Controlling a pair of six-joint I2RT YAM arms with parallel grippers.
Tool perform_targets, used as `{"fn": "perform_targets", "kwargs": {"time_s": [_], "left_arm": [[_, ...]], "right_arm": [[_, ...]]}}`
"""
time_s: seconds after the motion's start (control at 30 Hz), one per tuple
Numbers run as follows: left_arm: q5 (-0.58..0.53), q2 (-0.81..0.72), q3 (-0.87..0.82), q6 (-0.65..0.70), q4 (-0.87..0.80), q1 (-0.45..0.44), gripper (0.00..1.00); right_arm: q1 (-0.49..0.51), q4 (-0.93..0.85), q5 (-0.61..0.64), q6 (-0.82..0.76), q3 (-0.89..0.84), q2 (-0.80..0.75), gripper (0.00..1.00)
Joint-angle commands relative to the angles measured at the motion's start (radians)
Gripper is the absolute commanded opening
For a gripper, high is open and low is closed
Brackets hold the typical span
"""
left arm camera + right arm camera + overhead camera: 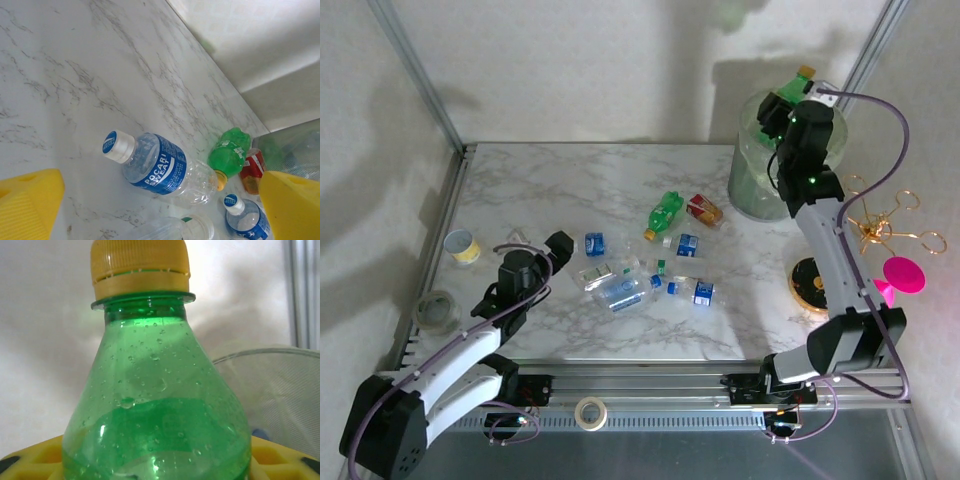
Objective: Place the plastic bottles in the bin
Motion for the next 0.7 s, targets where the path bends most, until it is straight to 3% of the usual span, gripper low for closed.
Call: {"fn": "perform_targets", "kwargs": {"time_s": [0.0,0.4,0.57,0.67], "left_arm": [[0.034,-0.038,-0.029,0.029,0.019,0.009,1.0],[0.095,-0.043,-0.008,0.059,0.002,0.009,1.0],[0.109,-0.049,-0.003,0.089,-0.019,0.009,1.0],[0.102,-0.05,-0.004,0.105,-0.026,0.009,0.99]], "right_arm": [[-0.036,0.073,0.018,0.043,0.036,0.048,0.39],[-0.073,0.038,0.038,0.036,0.057,0.222,0.44],[-0.077,0.005,0.034,0.041,0.078,0.262,0.55],[-0.077,-0.004,0.031,0.047,0.087,0.27,0.67]]}}
